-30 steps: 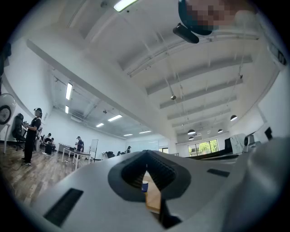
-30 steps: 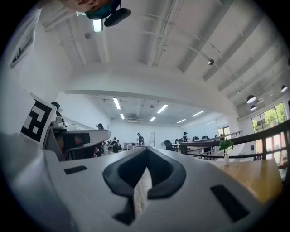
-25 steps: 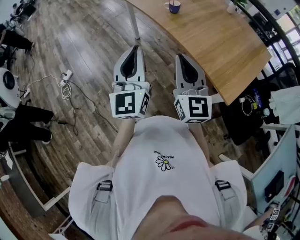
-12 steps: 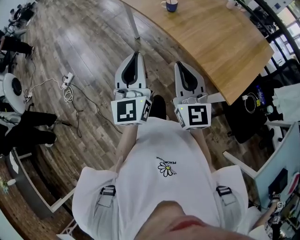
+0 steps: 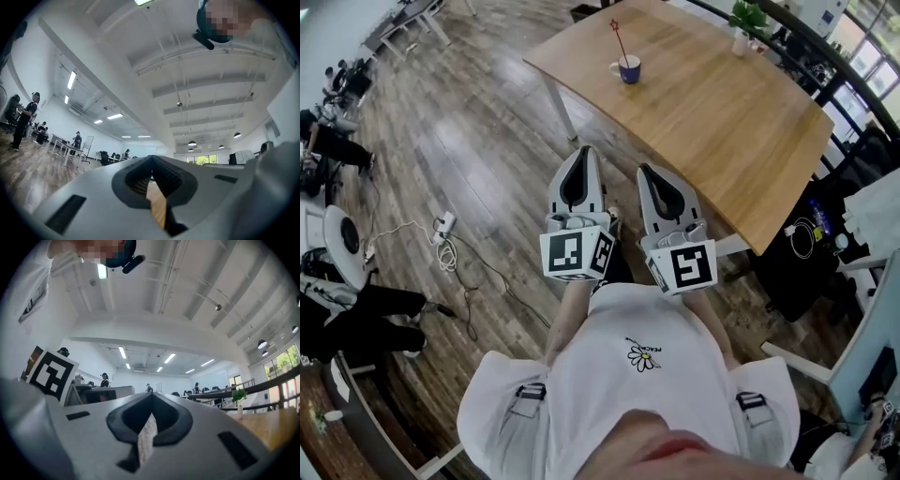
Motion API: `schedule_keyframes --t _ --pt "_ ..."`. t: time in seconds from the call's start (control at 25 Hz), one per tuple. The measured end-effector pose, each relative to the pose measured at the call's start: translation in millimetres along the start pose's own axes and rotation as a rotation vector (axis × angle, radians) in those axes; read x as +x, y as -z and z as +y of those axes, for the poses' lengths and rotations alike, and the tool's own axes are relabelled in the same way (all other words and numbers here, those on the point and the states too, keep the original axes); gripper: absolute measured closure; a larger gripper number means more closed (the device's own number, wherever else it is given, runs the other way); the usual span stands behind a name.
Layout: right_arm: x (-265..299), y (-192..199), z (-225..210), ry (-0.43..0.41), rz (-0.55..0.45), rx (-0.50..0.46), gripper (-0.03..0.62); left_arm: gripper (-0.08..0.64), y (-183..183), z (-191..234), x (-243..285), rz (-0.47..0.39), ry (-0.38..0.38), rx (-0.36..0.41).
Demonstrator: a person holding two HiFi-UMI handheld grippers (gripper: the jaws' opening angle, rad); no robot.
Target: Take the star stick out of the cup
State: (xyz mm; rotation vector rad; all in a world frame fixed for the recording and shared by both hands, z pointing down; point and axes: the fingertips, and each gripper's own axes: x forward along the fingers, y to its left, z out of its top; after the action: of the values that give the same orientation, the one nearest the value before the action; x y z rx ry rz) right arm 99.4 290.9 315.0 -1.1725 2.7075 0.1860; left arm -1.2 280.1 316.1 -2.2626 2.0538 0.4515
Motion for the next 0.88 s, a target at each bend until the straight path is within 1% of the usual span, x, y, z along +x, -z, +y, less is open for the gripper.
schedule_keyframes --t 0.08,0.2,0.32,0.44,0.52,0.64,0.72,0.8,0.88 --pt "18.4 -8.0 2.9 -0.029 -0.040 -0.041 0.586 0.545 -1.0 1.9 22.4 -0.021 0.032 -0.002" --pt "41.2 1.7 7.3 -0.083 -0.028 -0.073 0.586 0.545 4.5 6.4 47.0 -0.031 0.050 0.001" --pt "68.6 13.1 -2.8 -0.092 -0.029 -0.073 0.586 0.545 13.5 23.0 74.7 -0.034 0.053 -0.003" --pt "107.9 23.6 -17.8 -0.104 -0.044 -0.097 0.586 0.545 21.7 44.5 108.9 -0.035 0.058 -0.008" --pt "133.2 33.0 -26.1 -0.118 -0.013 -0.100 0.586 0.545 22.9 57.5 131.0 -0.041 0.066 -0.013" --pt "178.4 26.0 -55.6 -0.083 -0.001 -0.075 0.586 0.545 11.2 75.9 177.6 -0.054 0.078 0.004" --pt "210.4 19.0 -84.8 -0.029 0.000 -0.100 0.586 0.545 5.7 90.8 213.9 -0.056 0.086 0.024" --pt "241.2 16.9 -108.4 0.012 0.009 -0.127 0.586 0.545 4.1 109.2 247.5 -0.048 0.088 0.014" --pt "267.0 20.7 -119.2 0.026 0.033 -0.126 0.586 0.545 5.3 128.1 271.9 -0.023 0.090 -0.009"
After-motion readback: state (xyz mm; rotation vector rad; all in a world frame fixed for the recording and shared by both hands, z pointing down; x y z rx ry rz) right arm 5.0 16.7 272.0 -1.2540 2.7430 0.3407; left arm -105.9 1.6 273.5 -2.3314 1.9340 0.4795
